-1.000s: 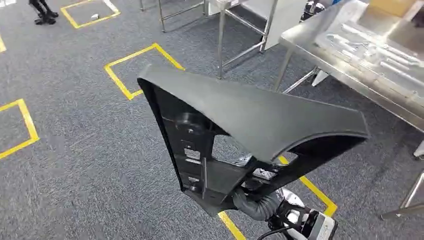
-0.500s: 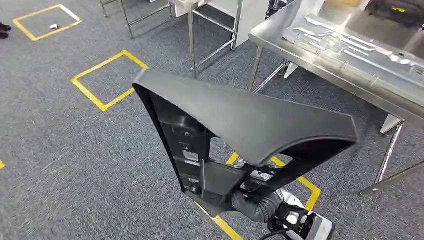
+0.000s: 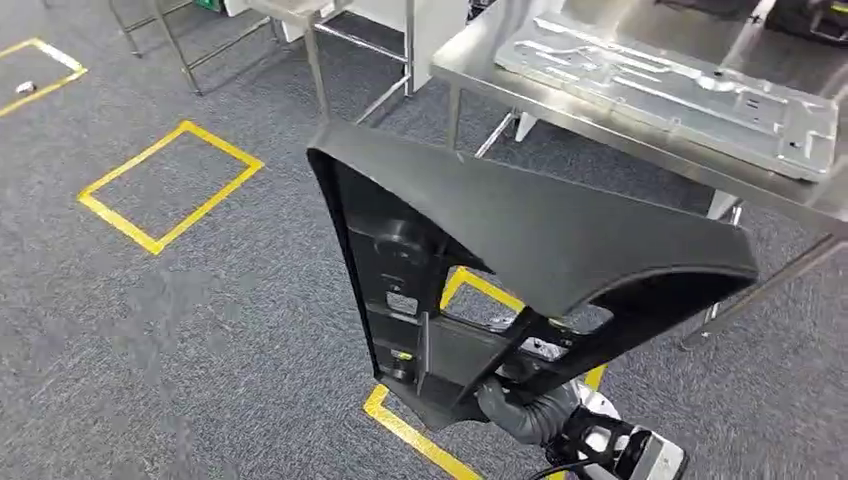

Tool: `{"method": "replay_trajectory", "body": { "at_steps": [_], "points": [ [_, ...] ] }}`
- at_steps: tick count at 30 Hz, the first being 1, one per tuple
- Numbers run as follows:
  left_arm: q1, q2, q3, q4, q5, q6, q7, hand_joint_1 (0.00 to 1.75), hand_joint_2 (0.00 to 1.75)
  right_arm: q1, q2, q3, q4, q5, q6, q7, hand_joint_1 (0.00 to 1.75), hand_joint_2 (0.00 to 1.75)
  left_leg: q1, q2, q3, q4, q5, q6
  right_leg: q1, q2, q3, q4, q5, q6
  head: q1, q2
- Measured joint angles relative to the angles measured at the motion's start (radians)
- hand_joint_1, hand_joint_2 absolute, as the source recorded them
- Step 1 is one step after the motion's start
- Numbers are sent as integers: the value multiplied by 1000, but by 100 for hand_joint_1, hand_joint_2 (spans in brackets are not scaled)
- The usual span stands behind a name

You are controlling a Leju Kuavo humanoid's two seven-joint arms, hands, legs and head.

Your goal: Take the parts from the cabinet and place them on the table.

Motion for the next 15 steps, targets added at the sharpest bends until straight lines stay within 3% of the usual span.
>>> {"method": "replay_trajectory", "body": {
  "at_steps": [1, 2, 3, 4, 5, 7, 8, 9, 13, 14, 15],
  "points": [
    [0, 0, 0, 0, 0, -3, 0, 0, 175, 0, 3, 0, -1, 2, 0, 0, 173, 175, 0, -27, -40, 80, -42, 0, 1, 8, 1, 0, 0, -5, 0, 0],
    [2, 0, 0, 0, -1, -5, 0, 0, 175, 4, 5, 0, -1, 5, 0, 0, 173, 175, 0, -39, -90, 176, -83, -3, 1, 20, 2, 1, -1, -7, 0, 0],
    [4, 0, 0, 0, -1, -5, 0, 0, 175, 9, 5, -2, -1, 6, 0, 0, 173, 175, 0, -41, -129, 245, -103, -5, 3, 31, 2, 2, -3, -9, 0, 0],
    [7, 0, 0, 0, -2, -6, 1, 0, 175, 16, 5, -3, -1, 8, 0, 0, 173, 175, 0, -41, -158, 284, -100, -6, 3, 45, 2, 4, -4, -9, 0, 0],
    [9, 0, 0, 0, -2, -6, 1, 0, 175, 20, 5, -3, -1, 8, 0, 0, 173, 175, 0, -41, -157, 262, -69, -6, 2, 58, 5, 6, -7, -6, 0, 0],
    [7, 1, 0, 0, -3, -6, 1, 0, 175, 23, 5, -4, -1, 8, 0, 0, 173, 175, 4, -48, -100, 111, 33, -5, 0, 83, 12, 12, -15, 0, 0, 0],
    [8, 2, 0, 0, -3, -6, 1, 0, 175, 23, 5, -5, -3, 8, 0, 0, 173, 175, 8, -75, -63, 17, 82, -5, -1, 93, 14, 20, -21, 5, 0, 0],
    [7, 2, 0, 0, -3, -6, 2, 0, 175, 23, 5, -5, -4, 8, 1, 0, 173, 175, 9, -112, -49, -14, 67, -2, 5, 103, 7, 33, -29, 13, 0, 0],
    [3, 1, 0, 0, -5, -11, -2, 0, 175, 31, 5, -9, -9, 12, 0, 0, 173, 175, 6, -85, -48, -21, 66, 28, -3, 132, -6, 33, -29, 35, 0, 0],
    [0, -1, -1, 0, -7, -14, -3, 0, 175, 34, 5, -13, -9, 13, 0, 0, 173, 175, 9, -70, -44, -26, 69, 36, -3, 98, -5, 46, -36, 38, 0, 0],
    [0, 0, -1, 0, -8, -14, -5, 0, 175, 33, 5, -15, -12, 14, 0, 0, 173, 175, 9, -66, -42, -28, 68, 41, 1, 51, -22, 80, -60, 44, 0, 0]
  ]
}}
